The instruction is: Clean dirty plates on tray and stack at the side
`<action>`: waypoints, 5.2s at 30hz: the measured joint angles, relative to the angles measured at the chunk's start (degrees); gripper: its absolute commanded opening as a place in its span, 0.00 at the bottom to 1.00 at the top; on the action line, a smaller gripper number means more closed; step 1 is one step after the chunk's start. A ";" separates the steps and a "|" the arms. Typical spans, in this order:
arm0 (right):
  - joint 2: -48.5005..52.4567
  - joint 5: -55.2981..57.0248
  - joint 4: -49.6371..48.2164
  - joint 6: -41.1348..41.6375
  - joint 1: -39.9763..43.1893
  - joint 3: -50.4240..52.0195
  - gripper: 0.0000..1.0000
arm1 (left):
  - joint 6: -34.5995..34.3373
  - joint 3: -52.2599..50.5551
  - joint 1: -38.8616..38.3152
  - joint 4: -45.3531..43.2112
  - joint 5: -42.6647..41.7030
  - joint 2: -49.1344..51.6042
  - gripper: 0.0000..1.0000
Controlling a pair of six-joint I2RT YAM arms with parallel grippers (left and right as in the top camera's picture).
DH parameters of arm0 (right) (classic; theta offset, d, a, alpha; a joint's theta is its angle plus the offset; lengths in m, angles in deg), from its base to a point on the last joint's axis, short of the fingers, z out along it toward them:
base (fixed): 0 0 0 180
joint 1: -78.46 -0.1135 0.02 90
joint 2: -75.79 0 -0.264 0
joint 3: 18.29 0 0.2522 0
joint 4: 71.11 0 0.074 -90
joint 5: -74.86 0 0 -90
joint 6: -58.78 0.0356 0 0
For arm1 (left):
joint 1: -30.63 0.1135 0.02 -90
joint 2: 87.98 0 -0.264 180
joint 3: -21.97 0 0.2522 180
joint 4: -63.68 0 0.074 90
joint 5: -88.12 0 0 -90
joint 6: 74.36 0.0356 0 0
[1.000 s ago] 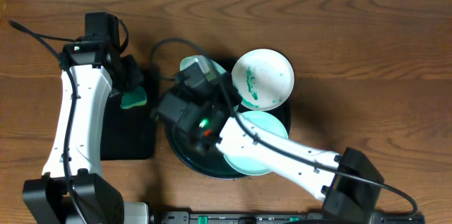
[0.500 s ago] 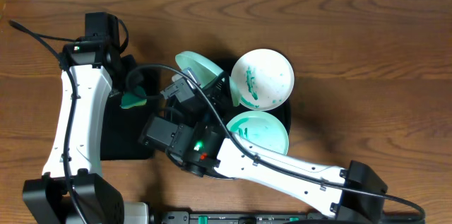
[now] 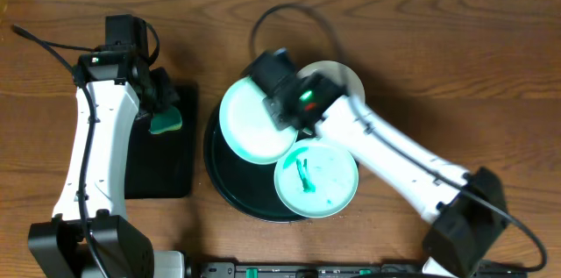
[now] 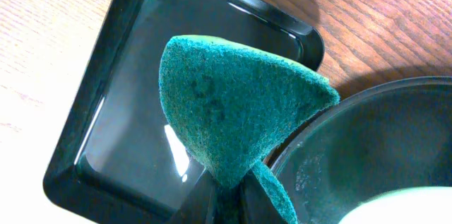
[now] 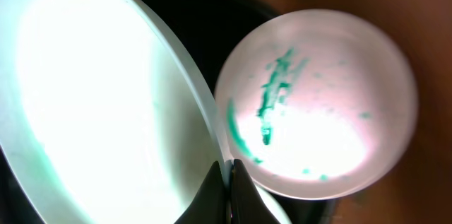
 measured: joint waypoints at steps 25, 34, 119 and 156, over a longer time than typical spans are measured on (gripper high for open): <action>-14.29 -12.79 13.90 2.29 59.71 10.78 0.01 | 0.00 0.00 0.00 -0.07 -0.02 0.00 0.07; -14.27 -14.86 -1.29 1.40 61.09 29.18 0.01 | 0.00 0.00 0.00 -0.76 0.00 0.00 0.07; -4.00 -30.56 -9.64 10.45 14.75 31.23 0.01 | 0.00 0.00 -0.02 -1.31 -0.42 0.00 0.07; 13.99 -25.86 -7.15 15.69 3.17 11.17 0.07 | 1.16 -1.75 -4.07 -1.66 -3.87 0.00 0.07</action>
